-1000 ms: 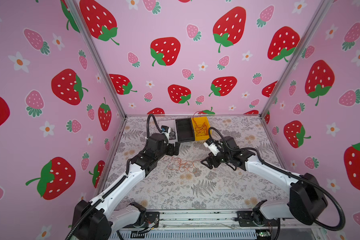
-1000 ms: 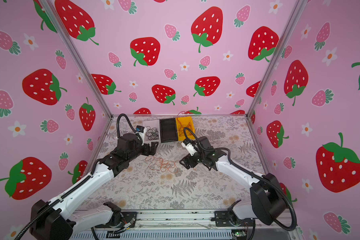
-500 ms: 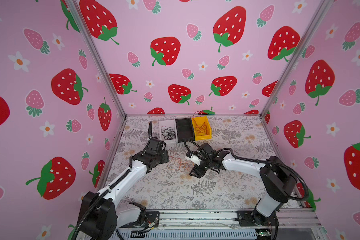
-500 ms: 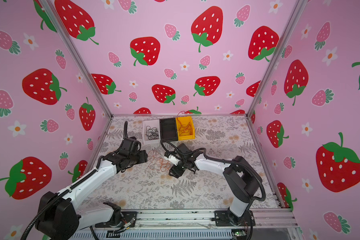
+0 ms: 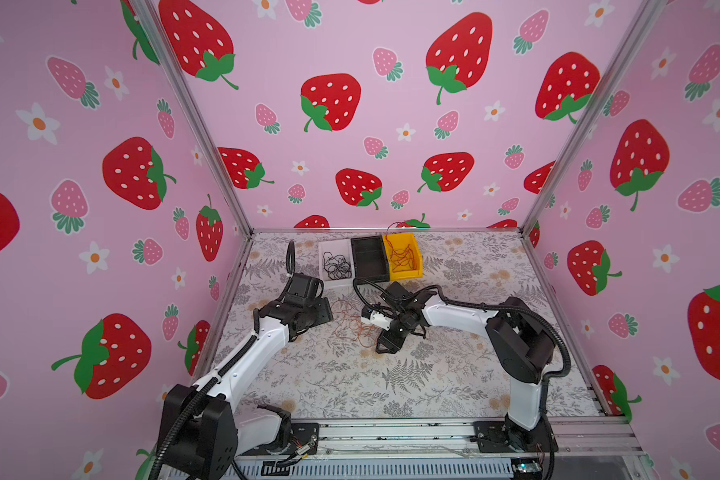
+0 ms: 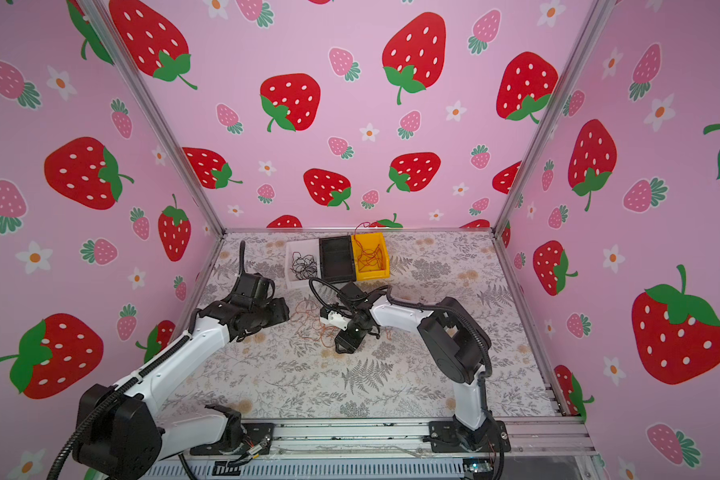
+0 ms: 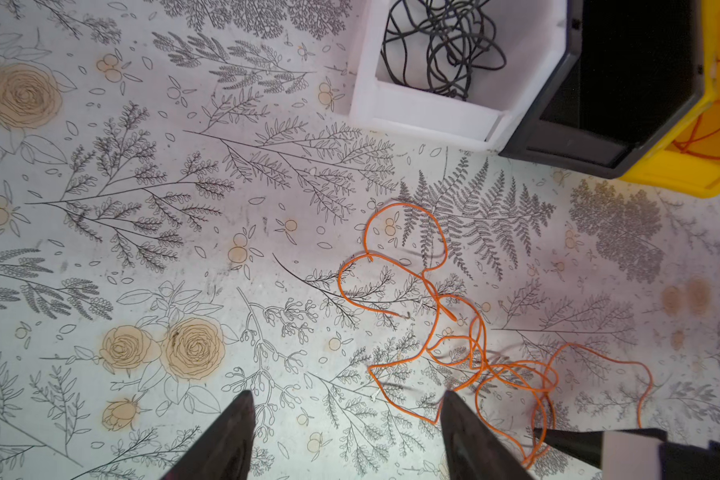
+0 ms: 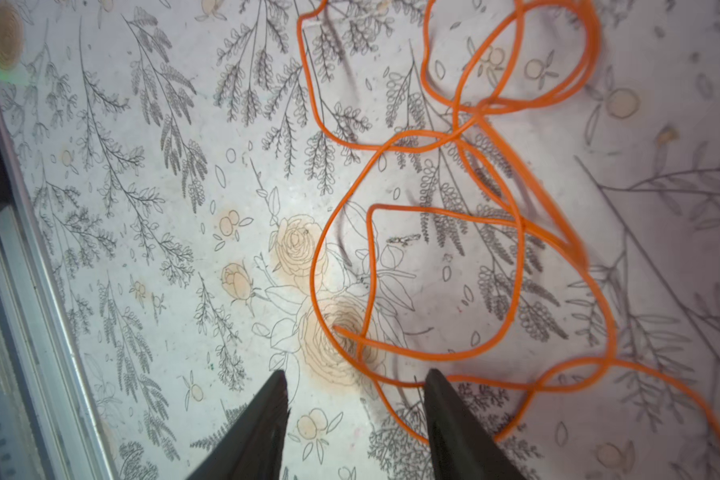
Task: Untangle the cables
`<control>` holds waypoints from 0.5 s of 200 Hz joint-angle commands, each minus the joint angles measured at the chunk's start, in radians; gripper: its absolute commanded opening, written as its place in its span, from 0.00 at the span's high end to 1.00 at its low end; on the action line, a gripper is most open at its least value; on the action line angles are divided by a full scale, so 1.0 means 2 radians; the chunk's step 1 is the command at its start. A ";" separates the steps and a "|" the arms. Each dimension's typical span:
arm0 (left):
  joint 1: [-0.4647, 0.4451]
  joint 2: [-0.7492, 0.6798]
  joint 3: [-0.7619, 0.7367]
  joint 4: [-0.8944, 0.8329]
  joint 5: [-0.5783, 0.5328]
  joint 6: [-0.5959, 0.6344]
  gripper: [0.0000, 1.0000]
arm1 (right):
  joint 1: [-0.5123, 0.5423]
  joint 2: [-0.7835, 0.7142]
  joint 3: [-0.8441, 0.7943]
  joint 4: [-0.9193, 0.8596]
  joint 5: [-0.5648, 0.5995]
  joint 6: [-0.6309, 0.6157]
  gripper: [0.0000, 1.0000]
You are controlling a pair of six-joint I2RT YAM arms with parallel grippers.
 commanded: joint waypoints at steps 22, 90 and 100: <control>0.002 0.010 0.017 -0.007 0.016 -0.004 0.26 | 0.001 0.027 0.039 -0.050 -0.011 -0.039 0.59; 0.001 0.088 0.056 0.002 0.069 0.023 0.22 | 0.001 0.005 0.010 -0.041 0.040 -0.043 0.66; 0.001 0.107 0.065 -0.001 0.077 0.030 0.22 | 0.001 0.002 0.007 -0.039 0.047 -0.042 0.53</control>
